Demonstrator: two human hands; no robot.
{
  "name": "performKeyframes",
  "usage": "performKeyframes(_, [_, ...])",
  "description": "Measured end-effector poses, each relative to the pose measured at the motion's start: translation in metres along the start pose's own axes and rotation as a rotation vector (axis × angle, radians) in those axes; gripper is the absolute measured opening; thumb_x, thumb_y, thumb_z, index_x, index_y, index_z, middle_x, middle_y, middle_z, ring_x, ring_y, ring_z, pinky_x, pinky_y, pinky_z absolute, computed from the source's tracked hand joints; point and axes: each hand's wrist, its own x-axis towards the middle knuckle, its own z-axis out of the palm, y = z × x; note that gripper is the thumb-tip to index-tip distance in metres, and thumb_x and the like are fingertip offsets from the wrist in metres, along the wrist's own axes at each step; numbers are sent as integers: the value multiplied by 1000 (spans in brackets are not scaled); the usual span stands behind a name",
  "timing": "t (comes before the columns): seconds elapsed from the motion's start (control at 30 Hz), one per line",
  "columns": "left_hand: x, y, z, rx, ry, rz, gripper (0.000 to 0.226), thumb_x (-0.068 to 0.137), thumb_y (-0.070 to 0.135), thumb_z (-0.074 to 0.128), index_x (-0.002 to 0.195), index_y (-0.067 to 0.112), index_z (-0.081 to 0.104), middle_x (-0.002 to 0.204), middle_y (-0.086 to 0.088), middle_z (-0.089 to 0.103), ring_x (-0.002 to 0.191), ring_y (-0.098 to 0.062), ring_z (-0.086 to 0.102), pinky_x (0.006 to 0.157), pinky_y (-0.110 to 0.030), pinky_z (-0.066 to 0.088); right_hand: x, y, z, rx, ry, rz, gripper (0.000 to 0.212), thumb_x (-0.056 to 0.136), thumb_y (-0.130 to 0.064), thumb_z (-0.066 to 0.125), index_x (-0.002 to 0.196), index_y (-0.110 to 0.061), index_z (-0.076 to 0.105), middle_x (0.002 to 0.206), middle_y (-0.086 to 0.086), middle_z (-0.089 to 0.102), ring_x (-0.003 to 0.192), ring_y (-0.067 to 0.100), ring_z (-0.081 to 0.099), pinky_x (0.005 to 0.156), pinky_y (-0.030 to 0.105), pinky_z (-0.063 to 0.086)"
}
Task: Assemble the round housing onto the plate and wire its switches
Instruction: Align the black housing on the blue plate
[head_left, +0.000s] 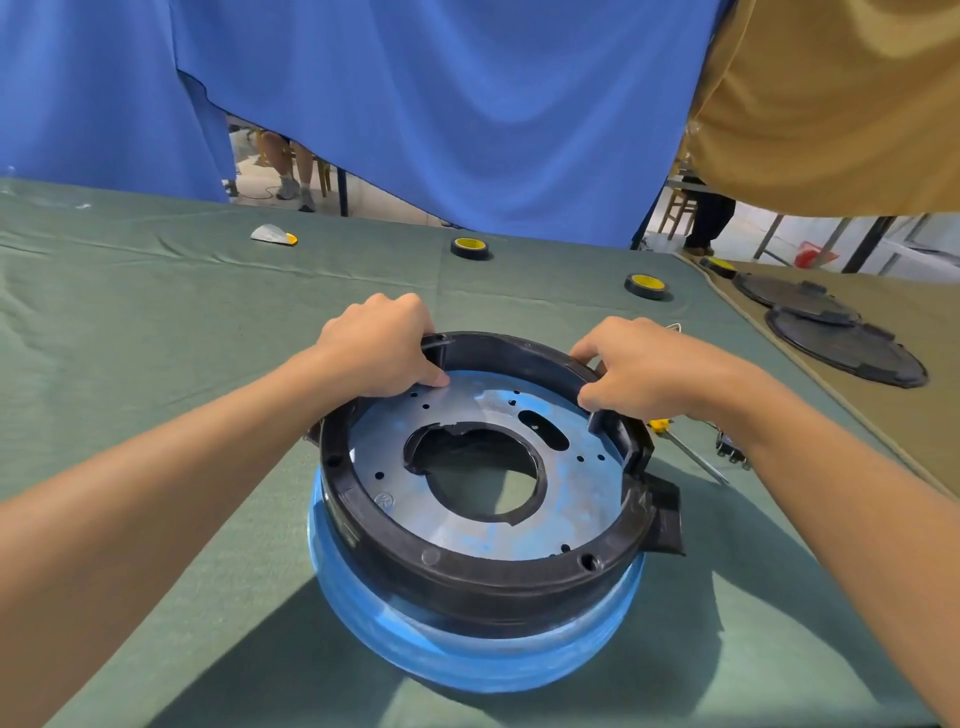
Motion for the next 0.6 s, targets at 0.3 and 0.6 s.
performKeyframes(0.3, [-1,-5,-9,-82,-160,54,23,81,30,79,68,19,62,69,-2,61,64,-20,57,54,-27,40,2,3,9,-12,53,19,23,83,-14,60,104,-17,70,82,3,71,71,21,69,66,42,61])
performKeyframes(0.6, [-4,-5,-11,-238,-133,93,25,93,37,66,90,12,73,85,-11,72,70,-21,64,63,-32,52,-4,12,15,104,86,-21,9,88,-28,59,95,-31,64,81,-3,70,68,11,63,68,38,58])
